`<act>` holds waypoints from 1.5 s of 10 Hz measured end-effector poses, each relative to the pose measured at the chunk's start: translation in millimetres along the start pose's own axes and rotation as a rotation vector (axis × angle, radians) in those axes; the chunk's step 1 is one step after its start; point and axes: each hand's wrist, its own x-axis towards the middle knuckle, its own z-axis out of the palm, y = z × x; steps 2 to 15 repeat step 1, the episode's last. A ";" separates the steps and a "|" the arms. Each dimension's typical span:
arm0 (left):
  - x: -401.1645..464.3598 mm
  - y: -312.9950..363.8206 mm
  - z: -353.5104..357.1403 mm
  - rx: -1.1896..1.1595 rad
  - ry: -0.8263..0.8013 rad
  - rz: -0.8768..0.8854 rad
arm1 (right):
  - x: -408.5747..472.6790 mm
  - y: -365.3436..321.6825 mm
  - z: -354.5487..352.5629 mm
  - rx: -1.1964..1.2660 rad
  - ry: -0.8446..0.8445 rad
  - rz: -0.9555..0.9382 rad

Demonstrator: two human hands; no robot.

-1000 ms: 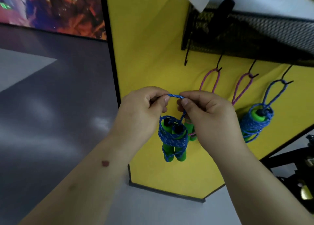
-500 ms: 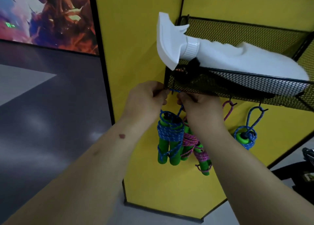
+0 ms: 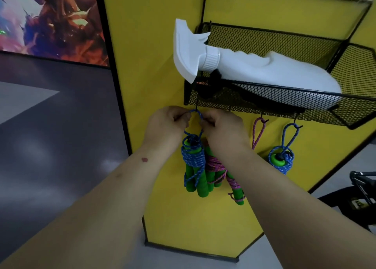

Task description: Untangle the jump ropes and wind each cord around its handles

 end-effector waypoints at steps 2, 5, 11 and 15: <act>-16.2 -1.8 -7.5 0.188 0.103 0.093 | -13.3 3.8 -5.8 -0.002 0.020 0.024; -16.2 -1.8 -7.5 0.188 0.103 0.093 | -13.3 3.8 -5.8 -0.002 0.020 0.024; -16.2 -1.8 -7.5 0.188 0.103 0.093 | -13.3 3.8 -5.8 -0.002 0.020 0.024; -16.2 -1.8 -7.5 0.188 0.103 0.093 | -13.3 3.8 -5.8 -0.002 0.020 0.024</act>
